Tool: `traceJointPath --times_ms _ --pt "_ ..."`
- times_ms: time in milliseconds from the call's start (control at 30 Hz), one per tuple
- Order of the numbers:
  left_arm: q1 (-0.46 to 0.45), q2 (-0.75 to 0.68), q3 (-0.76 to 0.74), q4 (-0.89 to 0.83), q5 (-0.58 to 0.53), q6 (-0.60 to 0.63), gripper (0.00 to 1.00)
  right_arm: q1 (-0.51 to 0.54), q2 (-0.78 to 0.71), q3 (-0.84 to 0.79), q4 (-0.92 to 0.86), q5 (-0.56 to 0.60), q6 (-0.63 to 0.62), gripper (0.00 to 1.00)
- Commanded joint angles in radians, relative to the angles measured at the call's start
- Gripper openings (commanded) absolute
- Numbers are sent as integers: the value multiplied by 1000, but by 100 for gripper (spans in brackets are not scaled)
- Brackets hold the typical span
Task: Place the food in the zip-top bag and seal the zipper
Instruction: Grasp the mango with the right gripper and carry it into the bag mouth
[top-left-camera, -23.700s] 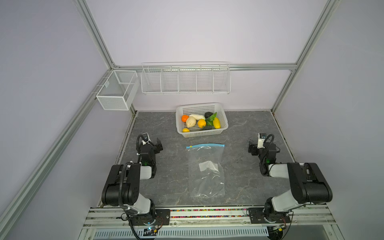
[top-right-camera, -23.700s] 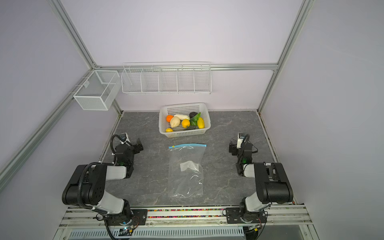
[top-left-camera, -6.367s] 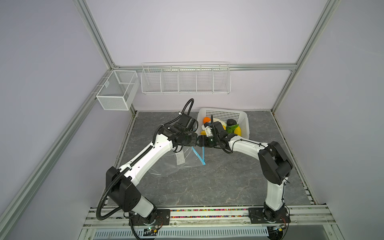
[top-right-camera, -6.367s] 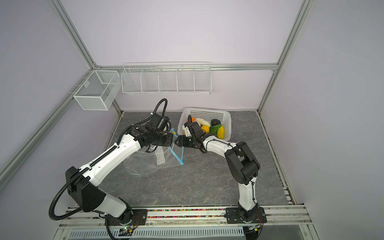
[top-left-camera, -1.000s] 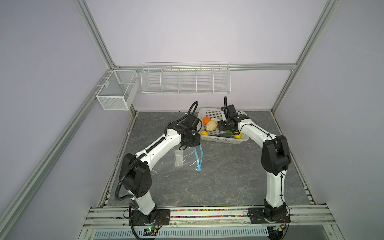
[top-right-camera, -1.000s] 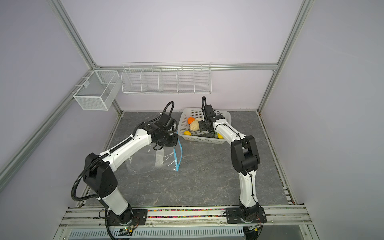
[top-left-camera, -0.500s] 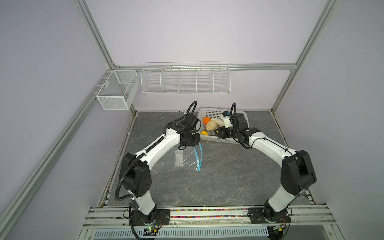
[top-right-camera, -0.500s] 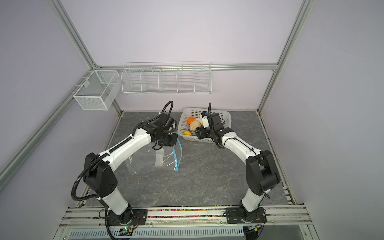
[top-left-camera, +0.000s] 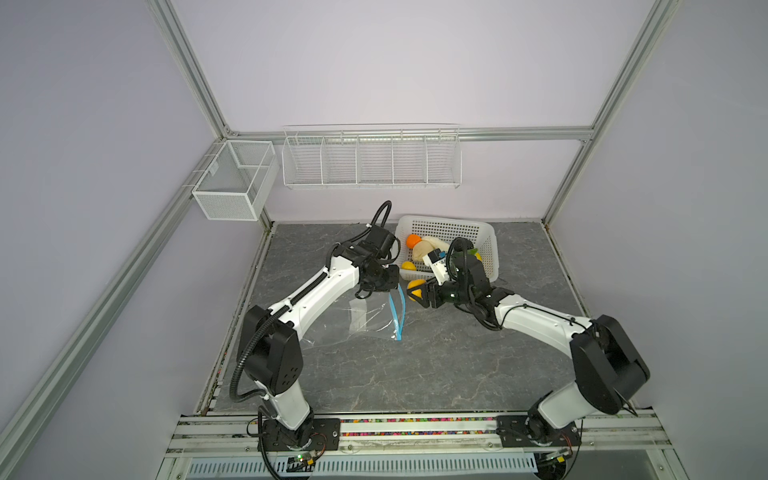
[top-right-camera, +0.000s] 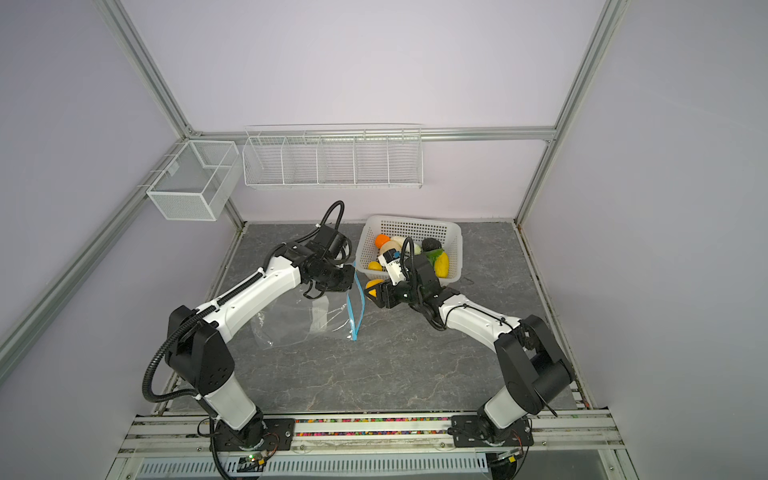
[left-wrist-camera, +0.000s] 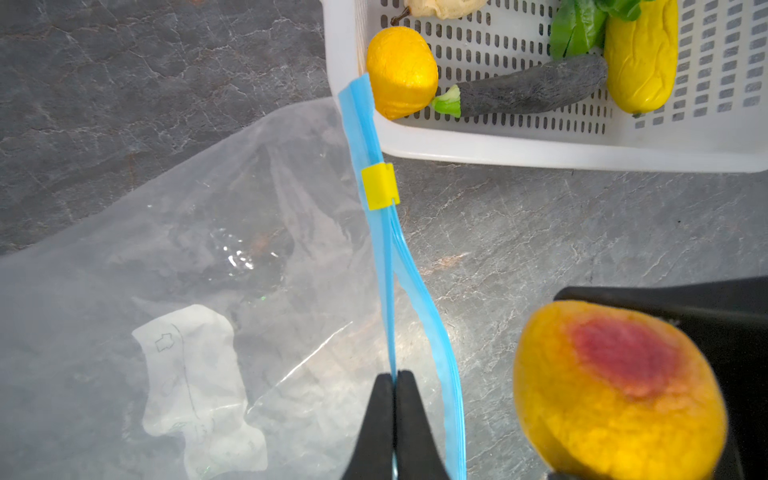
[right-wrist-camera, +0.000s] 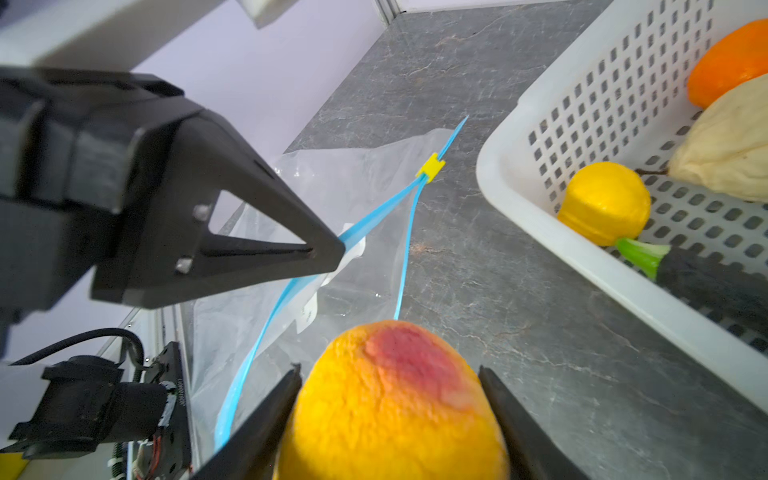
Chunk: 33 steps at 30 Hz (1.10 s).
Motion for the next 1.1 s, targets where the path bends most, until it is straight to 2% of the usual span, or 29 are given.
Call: traceJointPath --times_ms 0,500,1067 --pt "4 -29 9 5 3 -13 0 13 -23 -27 118 -51 56 65" --pt "5 -57 -13 23 27 -27 0 51 75 -36 321 -117 163 57" --pt "6 -97 -33 37 49 -35 0 58 138 -20 265 -123 159 56"
